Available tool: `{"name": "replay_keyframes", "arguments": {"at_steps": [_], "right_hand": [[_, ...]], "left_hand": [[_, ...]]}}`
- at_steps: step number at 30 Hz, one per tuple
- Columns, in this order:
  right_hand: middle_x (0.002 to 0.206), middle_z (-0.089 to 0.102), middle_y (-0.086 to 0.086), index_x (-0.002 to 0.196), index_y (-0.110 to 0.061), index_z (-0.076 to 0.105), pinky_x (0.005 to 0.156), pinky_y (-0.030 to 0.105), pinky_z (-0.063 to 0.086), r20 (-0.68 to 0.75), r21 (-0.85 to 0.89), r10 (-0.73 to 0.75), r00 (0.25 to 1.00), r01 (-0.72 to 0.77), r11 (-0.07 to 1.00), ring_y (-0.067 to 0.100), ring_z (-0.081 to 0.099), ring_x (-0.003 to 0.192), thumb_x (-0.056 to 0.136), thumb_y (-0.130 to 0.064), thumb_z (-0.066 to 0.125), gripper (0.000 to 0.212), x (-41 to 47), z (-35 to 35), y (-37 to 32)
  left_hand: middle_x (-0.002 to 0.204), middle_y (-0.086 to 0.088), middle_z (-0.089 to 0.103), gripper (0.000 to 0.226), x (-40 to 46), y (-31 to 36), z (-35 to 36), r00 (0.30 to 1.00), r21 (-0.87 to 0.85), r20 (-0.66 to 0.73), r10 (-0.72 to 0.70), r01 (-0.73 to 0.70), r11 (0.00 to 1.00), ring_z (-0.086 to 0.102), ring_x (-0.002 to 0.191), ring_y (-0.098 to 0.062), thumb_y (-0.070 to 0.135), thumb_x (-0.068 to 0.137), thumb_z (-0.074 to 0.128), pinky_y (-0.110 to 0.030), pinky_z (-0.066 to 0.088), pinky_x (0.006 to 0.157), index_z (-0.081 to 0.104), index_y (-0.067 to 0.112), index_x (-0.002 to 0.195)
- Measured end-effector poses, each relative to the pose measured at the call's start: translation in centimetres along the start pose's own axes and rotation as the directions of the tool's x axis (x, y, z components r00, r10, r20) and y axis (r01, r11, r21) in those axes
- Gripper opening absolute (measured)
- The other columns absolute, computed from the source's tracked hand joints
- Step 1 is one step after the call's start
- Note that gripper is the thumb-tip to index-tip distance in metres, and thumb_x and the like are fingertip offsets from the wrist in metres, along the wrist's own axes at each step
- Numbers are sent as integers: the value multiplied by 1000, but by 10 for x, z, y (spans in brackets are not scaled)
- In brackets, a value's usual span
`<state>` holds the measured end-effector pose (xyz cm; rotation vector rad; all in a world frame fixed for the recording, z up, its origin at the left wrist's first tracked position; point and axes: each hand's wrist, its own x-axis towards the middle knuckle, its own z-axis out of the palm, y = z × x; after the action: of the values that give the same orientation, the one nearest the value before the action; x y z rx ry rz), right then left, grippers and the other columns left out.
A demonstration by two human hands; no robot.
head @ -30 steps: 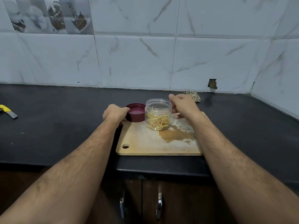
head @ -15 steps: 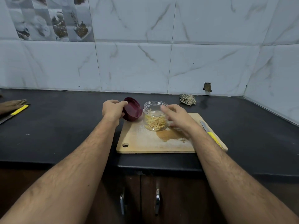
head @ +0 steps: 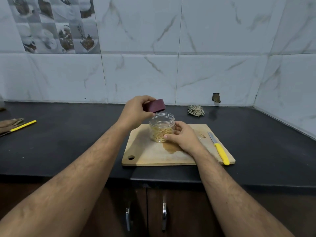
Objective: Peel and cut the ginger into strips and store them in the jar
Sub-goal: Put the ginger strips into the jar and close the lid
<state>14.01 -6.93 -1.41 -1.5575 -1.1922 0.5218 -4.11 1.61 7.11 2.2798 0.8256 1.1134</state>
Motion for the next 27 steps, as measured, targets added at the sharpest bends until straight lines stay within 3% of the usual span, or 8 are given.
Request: {"name": "replay_keyframes", "arguments": {"at_steps": [4,10,14,19,22,24,27], "right_hand": [[115,68,-1,118,-20,59,92,43,56,6,27,-10,1000,9,1000,15,69,101,62,-19,90,64,2,-1,3],[117,68,-1,122,-19,61,93,43,55,8,25,-17,1000,17,1000,14,69,102,58,-28,90,71,3,-2,5],[118,68,-1,123,-19,61,93,42,55,1,23,-26,1000,26,999,14,69,101,50,-38,88,80,2,-1,5],[116,69,-1,121,-22,61,93,43,55,21,10,-20,1000,20,1000,13,70,99,58,-30,90,69,2,-2,5],[116,70,-3,122,-21,60,92,43,56,37,6,-19,999,19,1000,13,70,99,47,-44,87,82,2,-2,4],[115,70,-4,120,-23,60,93,43,55,50,-1,-20,999,20,1000,14,69,100,43,-49,84,85,4,-2,4],[116,68,-6,122,-26,57,95,41,53,64,-32,-27,998,30,999,12,66,104,48,-48,86,83,3,-3,-2]], "left_hand": [[103,8,58,47,3,7,3,984,290,114,139,-167,942,57,99,-14,15,72,78,-38,44,90,65,31,114],[109,10,66,45,2,11,5,954,430,235,188,-275,860,56,104,-15,16,77,76,-44,40,95,64,30,119],[102,12,64,47,4,11,5,948,378,263,177,-270,886,56,96,-10,13,78,77,-36,45,92,65,28,121],[109,11,69,49,7,12,7,930,379,322,177,-298,876,57,93,-7,15,80,74,-25,45,82,65,30,125],[105,16,67,36,9,8,5,931,285,335,148,-250,925,60,93,-4,18,86,73,-13,41,77,69,28,121],[112,10,69,28,9,6,3,941,194,307,144,-210,958,61,99,-4,21,89,70,-13,44,80,71,25,117],[132,8,58,46,13,3,2,970,99,227,86,-111,989,51,122,-6,28,89,72,-17,39,93,61,19,132]]}}
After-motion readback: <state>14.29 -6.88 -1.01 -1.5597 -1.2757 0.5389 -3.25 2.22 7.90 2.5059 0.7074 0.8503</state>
